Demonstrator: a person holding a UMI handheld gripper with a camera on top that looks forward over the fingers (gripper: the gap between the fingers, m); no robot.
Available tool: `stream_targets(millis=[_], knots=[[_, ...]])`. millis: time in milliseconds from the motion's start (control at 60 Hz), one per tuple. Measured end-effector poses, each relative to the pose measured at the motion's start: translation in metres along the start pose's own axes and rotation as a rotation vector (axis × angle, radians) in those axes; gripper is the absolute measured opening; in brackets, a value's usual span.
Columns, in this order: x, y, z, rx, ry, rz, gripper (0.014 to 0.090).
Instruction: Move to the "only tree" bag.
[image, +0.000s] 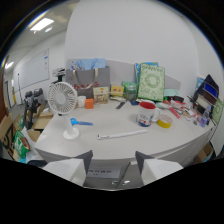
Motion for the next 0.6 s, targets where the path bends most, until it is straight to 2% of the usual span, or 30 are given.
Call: stream_targets(millis=[133,150,167,400,600], knots=[[0.041,0.011,-0.003,-0.015,0.031,-0.005,0.0846],[0.025,0.011,-0.006,-0.019,0.040,-0.004,0.0847],[0.053,0.013,-0.005,-0.016,0.039,-0.004,0.0847],[0.127,0.023,-0.006,-0.049,0.086,0.022,0.0845],[0.193,0.016,0.013,-0.071,0.103,0.037,0.0846]])
